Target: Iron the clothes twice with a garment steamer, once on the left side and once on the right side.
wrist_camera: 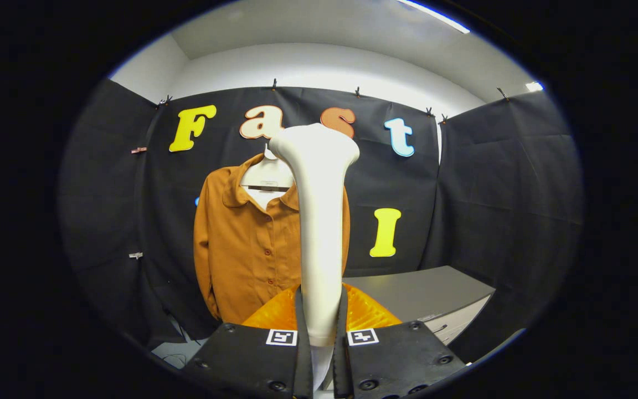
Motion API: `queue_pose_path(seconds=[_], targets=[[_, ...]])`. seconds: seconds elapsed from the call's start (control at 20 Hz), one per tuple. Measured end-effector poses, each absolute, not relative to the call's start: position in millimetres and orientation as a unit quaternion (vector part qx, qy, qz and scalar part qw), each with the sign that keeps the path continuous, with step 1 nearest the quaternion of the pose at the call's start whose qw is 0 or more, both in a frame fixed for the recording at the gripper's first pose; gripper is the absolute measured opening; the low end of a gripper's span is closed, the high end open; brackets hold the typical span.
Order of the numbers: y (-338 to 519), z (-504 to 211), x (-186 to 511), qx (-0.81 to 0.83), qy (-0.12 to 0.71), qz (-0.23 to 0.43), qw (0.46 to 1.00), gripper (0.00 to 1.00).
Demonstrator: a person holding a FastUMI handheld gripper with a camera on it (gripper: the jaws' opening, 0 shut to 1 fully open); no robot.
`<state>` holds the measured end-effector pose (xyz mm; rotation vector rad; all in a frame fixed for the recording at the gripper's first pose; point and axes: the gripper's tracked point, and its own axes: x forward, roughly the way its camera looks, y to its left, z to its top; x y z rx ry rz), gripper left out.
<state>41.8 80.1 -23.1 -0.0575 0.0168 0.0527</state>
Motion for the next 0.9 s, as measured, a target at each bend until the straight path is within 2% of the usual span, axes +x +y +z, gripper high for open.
queue_pose_path(seconds=[0.9], targets=[[28.1, -7.5, 54.7, -0.033, 0.005, 0.024, 0.999, 0.18]])
